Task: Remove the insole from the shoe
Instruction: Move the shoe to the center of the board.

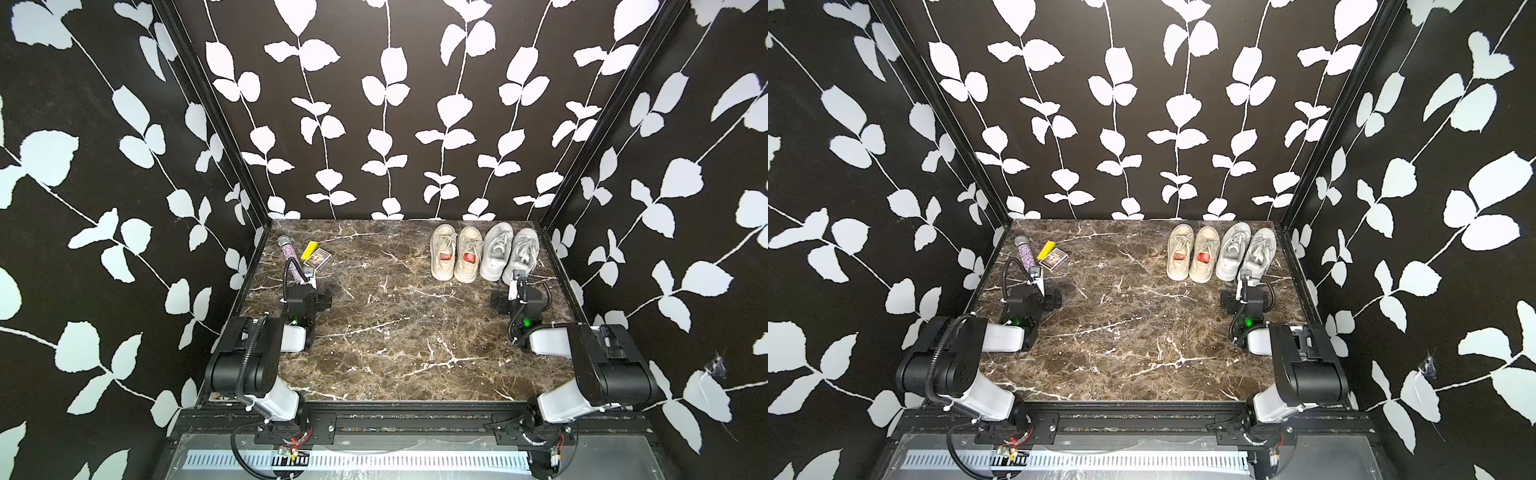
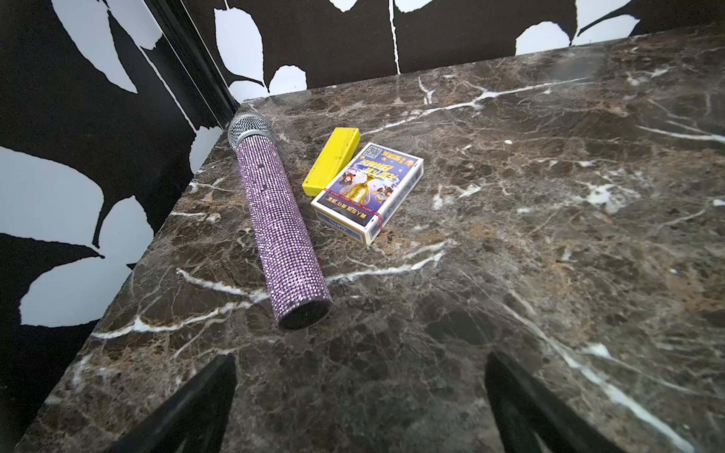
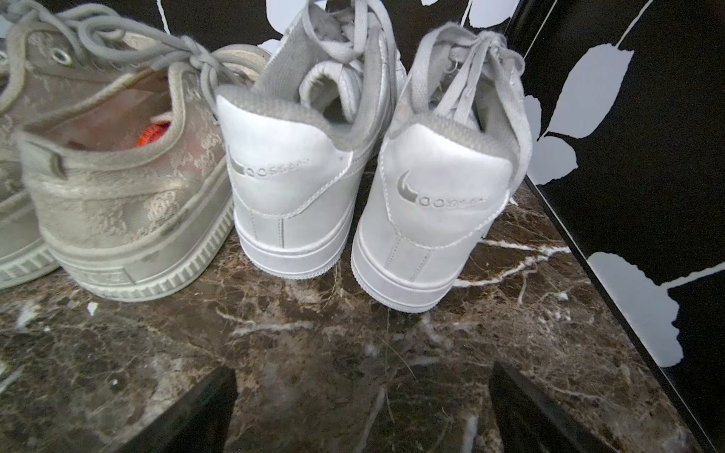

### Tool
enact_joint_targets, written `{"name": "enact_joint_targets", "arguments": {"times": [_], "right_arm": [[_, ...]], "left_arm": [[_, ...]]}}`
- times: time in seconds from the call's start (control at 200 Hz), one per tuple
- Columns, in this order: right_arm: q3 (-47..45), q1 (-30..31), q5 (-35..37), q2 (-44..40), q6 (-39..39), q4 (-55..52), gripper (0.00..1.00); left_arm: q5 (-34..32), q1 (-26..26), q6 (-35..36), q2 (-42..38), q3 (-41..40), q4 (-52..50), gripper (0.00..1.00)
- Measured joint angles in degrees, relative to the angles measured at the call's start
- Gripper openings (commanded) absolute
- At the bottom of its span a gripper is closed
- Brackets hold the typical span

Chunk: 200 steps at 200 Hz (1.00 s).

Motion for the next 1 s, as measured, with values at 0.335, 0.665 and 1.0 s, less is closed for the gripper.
{"name": "enact_joint_targets", "arguments": {"times": [0.335,0.665,1.0], "right_arm": [[0.00,0.00,0.00,0.00,0.00,-0.02,0.99],[0.00,0.00,0.00,0.00,0.00,-0.02,0.99],[0.00,0.00,0.00,0.00,0.00,-0.02,0.99]], "left_arm": [[0.00,0.00,0.00,0.00,0.00,0.00,1.00],[0.00,0.00,0.00,0.00,0.00,0.00,1.00],[0.63,-0.02,0.48,-0.85,0.11,-1.36,1.00]]}}
